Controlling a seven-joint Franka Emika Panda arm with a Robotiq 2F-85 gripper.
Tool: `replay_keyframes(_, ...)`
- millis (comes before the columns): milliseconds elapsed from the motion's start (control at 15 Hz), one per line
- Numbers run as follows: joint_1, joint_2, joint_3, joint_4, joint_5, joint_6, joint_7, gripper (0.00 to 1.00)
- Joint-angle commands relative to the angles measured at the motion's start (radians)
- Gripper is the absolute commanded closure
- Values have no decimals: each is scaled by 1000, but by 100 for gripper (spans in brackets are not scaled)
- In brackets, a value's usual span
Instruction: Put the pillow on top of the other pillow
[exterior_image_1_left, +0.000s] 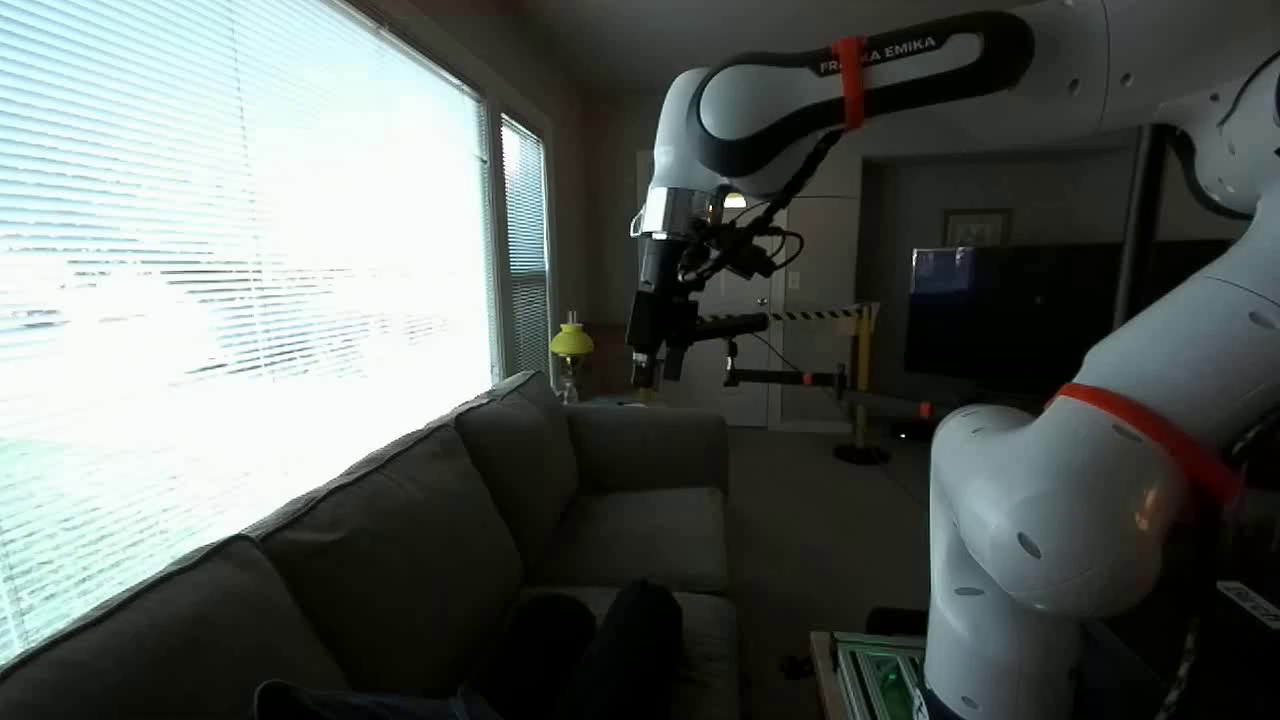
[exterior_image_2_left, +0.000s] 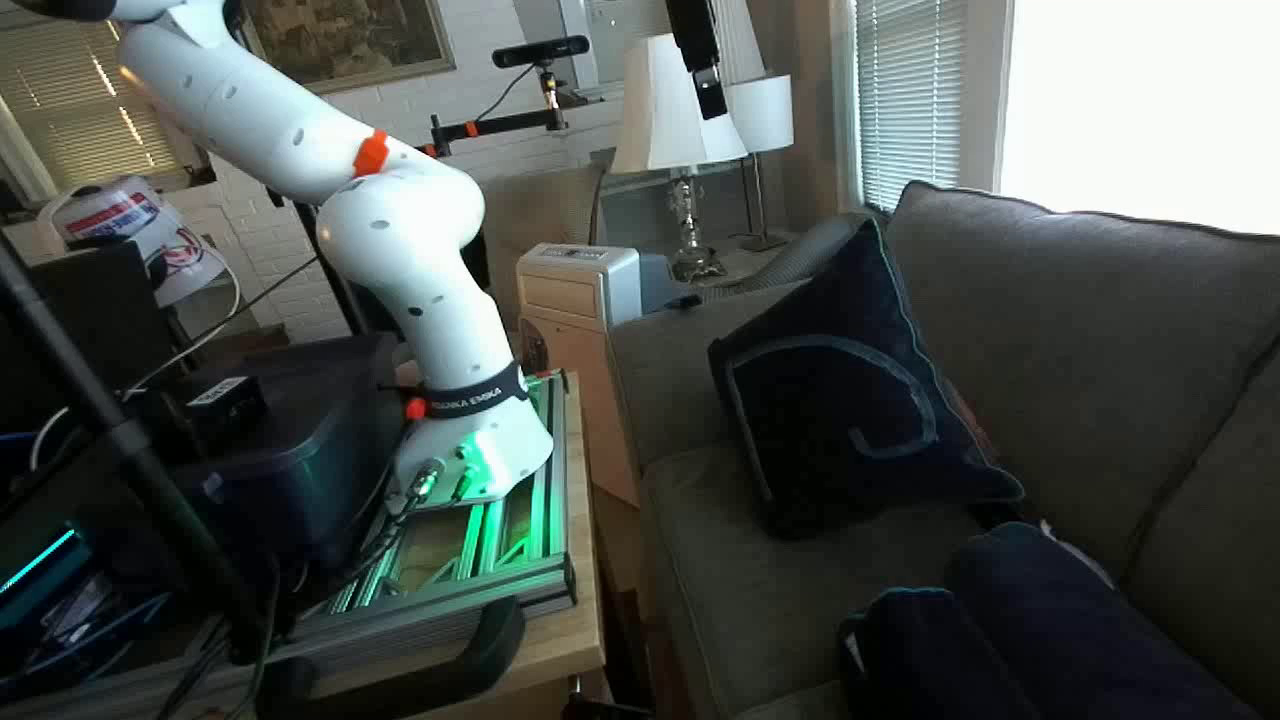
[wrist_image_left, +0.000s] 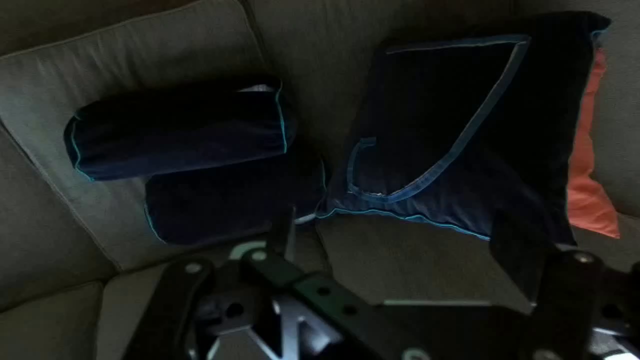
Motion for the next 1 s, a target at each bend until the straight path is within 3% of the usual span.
replay_keyframes(0, -4, 2, 3, 3, 3, -3, -3, 0)
replay_keyframes(267, -4, 2, 3, 3, 3, -3, -3, 0)
replay_keyframes(333, -57, 30, 63, -17, -83, 47, 83, 0)
replay_keyframes(667, -133, 116, 82, -91, -182, 148, 239, 0)
replay_keyframes(933, -127, 199, -6, -141, -103, 187, 183, 0)
